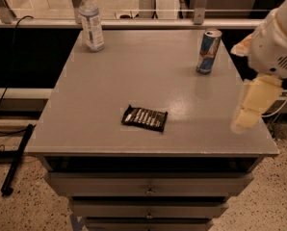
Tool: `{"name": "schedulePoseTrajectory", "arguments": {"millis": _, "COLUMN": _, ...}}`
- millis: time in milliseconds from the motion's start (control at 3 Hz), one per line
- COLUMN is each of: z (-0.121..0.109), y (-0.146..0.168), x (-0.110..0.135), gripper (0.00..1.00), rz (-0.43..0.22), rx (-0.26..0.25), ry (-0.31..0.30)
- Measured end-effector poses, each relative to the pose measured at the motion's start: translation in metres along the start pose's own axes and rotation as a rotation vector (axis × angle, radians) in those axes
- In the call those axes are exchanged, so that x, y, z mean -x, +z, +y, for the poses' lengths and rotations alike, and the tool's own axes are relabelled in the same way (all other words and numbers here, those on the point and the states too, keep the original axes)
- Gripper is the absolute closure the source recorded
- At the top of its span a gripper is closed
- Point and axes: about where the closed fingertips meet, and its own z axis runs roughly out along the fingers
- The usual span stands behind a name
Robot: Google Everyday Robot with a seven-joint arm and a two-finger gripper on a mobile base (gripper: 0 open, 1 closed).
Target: Pick rxbar chocolate
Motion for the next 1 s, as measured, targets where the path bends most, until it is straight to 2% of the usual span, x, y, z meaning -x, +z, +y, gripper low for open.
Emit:
{"name": "schedulePoseTrajectory", "arguments": {"millis": 667, "z": 0.01, "y": 0.088, "x": 0.073, "gripper": 0.0, "rz": -0.159, "rx": 0.067, "ry": -0.031}}
{"name": "schedulePoseTrajectory", "arguments": {"millis": 1000, "z": 0.014, "y": 0.12, "x": 0.098, "gripper": 0.0, "rz": -0.223, "rx": 0.086, "ry": -0.031}}
